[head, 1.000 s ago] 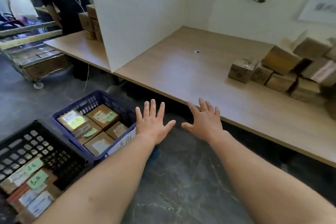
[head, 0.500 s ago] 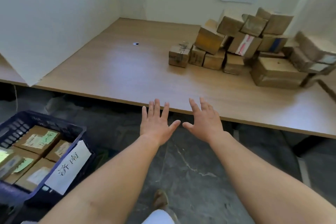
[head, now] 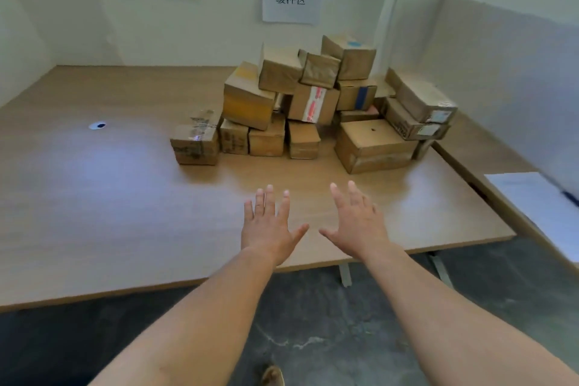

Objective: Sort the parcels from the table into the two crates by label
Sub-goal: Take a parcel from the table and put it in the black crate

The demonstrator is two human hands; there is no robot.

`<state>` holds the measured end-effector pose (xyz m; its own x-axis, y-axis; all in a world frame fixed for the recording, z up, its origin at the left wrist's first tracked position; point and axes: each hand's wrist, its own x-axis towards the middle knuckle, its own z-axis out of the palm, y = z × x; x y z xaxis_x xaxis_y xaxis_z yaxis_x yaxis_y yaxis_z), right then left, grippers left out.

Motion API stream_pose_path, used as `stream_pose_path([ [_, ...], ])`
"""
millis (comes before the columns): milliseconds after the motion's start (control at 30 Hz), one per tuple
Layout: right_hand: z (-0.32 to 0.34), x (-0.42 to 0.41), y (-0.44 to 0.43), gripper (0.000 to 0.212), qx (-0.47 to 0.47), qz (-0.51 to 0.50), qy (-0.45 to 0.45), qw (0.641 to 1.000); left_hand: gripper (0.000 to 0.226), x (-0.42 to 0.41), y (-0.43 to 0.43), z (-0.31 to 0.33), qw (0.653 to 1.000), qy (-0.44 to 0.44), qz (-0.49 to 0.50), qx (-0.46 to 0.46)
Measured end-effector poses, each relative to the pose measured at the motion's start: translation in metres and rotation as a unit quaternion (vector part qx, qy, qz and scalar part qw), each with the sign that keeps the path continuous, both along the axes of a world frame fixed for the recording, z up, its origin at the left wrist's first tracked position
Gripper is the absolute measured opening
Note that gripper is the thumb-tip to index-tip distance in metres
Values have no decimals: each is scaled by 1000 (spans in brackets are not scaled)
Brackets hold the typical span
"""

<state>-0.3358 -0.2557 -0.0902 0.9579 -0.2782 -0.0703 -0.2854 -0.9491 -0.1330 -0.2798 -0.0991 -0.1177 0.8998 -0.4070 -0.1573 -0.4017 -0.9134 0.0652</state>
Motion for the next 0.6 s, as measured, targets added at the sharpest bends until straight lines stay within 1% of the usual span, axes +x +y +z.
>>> stream_pose_path([
  [300,15,74,-110,85,-22,-106,-5,994,80,108,-121,10,995,-28,-92,-26],
  [433,16,86,-155,83,-17,-142,-3,990,79,135,-168,16,989,-34,-137,-32],
  [600,15,88,-219,83,-3,-174,-13,985,78,156,-233,22,985,-42,-161,-52],
])
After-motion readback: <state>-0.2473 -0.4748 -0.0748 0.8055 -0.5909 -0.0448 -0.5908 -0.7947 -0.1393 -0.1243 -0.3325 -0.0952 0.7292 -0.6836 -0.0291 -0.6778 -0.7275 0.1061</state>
